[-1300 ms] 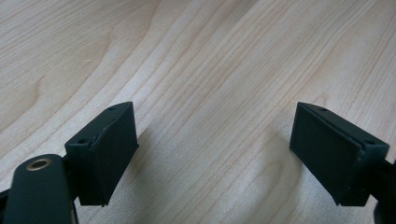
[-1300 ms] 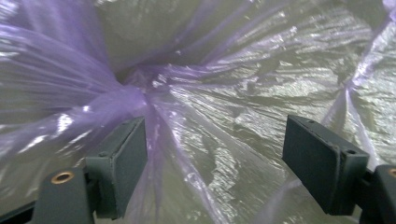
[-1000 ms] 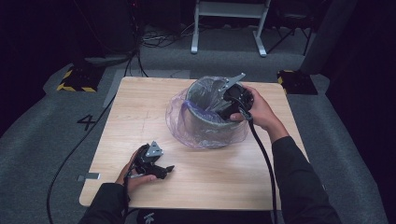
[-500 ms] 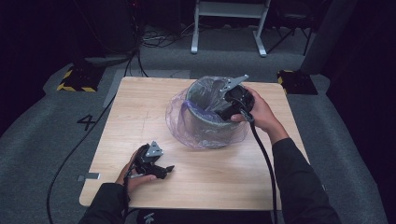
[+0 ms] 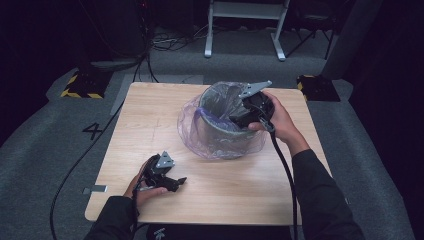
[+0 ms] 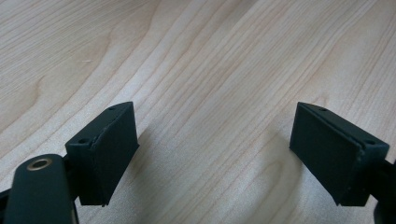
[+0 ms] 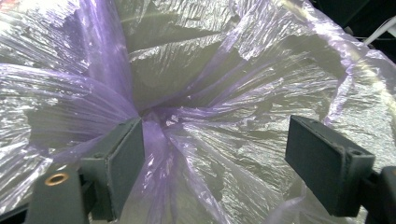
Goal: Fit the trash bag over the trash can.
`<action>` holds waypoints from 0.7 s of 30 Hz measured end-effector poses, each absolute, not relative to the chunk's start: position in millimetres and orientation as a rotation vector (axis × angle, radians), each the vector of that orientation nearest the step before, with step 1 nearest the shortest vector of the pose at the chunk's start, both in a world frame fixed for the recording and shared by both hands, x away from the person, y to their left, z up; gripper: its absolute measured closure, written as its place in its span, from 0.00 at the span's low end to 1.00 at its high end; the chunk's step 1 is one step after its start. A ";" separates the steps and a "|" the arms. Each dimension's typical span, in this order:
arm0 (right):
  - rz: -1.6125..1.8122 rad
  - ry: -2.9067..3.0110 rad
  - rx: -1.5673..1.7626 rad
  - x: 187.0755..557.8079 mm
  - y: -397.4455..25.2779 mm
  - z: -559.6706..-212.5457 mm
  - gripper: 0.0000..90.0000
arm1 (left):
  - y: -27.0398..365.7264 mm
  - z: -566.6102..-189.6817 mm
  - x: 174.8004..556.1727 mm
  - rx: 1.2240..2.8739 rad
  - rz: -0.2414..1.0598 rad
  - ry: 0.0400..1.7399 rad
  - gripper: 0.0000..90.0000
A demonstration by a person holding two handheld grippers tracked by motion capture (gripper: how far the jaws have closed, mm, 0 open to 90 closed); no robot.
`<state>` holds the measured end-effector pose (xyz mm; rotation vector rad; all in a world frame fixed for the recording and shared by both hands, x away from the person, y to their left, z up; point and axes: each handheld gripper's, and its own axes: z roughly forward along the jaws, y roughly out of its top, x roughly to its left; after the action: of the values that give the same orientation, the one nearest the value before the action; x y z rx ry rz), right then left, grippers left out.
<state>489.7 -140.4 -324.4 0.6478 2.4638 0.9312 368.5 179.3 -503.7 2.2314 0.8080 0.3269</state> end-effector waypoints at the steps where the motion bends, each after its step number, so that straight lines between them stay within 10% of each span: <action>1: 0.935 2.460 0.646 489.4 -140.8 -324.5 0.23 | 179.2 -503.8 368.5 2.230 0.328 0.808 0.16; 21: 1.128 2.383 0.660 482.1 -154.0 -320.4 0.23 | 179.2 -503.8 368.5 2.230 0.328 0.808 0.16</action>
<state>482.1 -154.0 -320.4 0.6599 2.3832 1.1284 368.5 179.2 -503.8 2.2299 0.8081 0.3279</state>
